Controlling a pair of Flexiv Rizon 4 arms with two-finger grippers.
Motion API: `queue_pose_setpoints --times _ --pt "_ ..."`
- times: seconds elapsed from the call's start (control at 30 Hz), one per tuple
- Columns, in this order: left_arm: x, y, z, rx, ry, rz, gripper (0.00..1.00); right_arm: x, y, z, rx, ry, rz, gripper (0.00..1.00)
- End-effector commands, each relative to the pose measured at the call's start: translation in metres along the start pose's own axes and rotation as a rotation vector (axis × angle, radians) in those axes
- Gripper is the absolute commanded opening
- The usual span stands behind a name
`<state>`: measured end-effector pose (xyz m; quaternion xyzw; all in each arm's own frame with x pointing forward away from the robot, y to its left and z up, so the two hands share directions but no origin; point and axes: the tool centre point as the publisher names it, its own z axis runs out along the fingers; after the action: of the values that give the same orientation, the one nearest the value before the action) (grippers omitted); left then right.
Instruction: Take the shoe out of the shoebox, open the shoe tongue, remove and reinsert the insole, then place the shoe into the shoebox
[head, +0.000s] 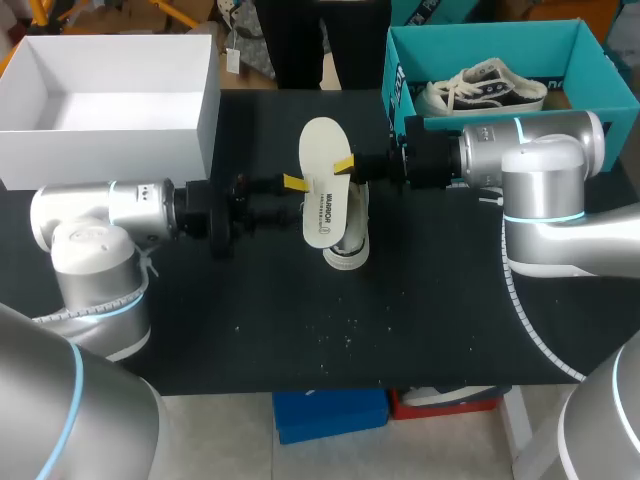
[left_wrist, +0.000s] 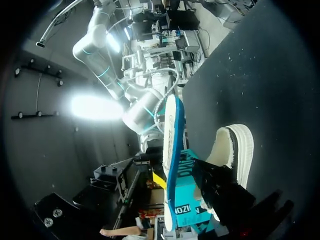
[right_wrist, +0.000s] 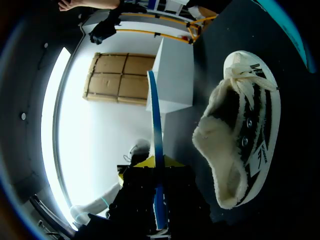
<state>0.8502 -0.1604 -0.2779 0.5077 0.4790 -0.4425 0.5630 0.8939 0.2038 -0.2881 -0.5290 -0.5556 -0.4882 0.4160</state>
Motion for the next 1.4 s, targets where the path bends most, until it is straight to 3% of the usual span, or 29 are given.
queue_pose_setpoints --times 0.03,0.13,0.47,0.5,0.57,0.63,0.8,0.97,1.0,1.13,1.17,1.2,1.23,1.4 --pt "0.002 0.015 0.009 0.003 0.008 0.012 0.58 0.0 -0.001 0.001 -0.004 -0.001 0.0 0.0" --pt "0.002 0.021 0.01 -0.001 0.01 0.022 0.49 0.0 -0.001 0.001 -0.004 -0.001 0.0 0.0" --pt "0.001 0.035 0.021 0.02 0.036 0.057 0.45 0.0 -0.001 0.001 -0.004 -0.001 0.0 0.0" --pt "0.0 0.036 0.023 0.029 0.038 0.059 0.43 0.0 -0.001 0.001 -0.004 -0.001 0.0 0.0" --pt "0.0 0.034 0.026 0.035 0.042 0.064 0.27 0.0 -0.001 0.001 -0.004 -0.001 0.0 0.0" --pt "0.0 0.034 0.028 0.045 0.048 0.069 0.3 0.0 -0.001 0.001 -0.004 -0.001 0.0 0.0" --pt "0.003 0.033 0.03 0.046 0.049 0.064 0.24 0.0 -0.001 0.001 -0.004 -0.001 0.0 0.0" --pt "0.006 0.032 0.031 0.048 0.061 0.056 0.11 0.0 -0.001 0.001 -0.004 -0.001 0.0 0.0" --pt "0.007 0.032 0.031 0.049 0.061 0.055 0.02 0.0 -0.001 0.001 -0.004 -0.001 0.0 0.0" --pt "0.008 0.031 0.032 0.056 0.063 0.05 0.0 0.0 -0.001 0.001 -0.004 -0.001 0.0 0.0" --pt "0.008 0.031 0.033 0.058 0.066 0.048 0.0 0.0 -0.001 0.001 -0.004 -0.001 0.0 0.11" --pt "0.008 0.03 0.033 0.059 0.069 0.044 0.0 0.001 -0.001 0.0 -0.004 -0.021 0.006 0.89" --pt "0.007 0.029 0.033 0.059 0.069 0.042 0.0 0.0 -0.001 0.001 -0.009 -0.017 0.005 1.0" --pt "0.002 0.016 0.023 0.06 0.093 0.0 0.0 -0.002 0.001 -0.009 -0.036 -0.066 -0.026 1.0"
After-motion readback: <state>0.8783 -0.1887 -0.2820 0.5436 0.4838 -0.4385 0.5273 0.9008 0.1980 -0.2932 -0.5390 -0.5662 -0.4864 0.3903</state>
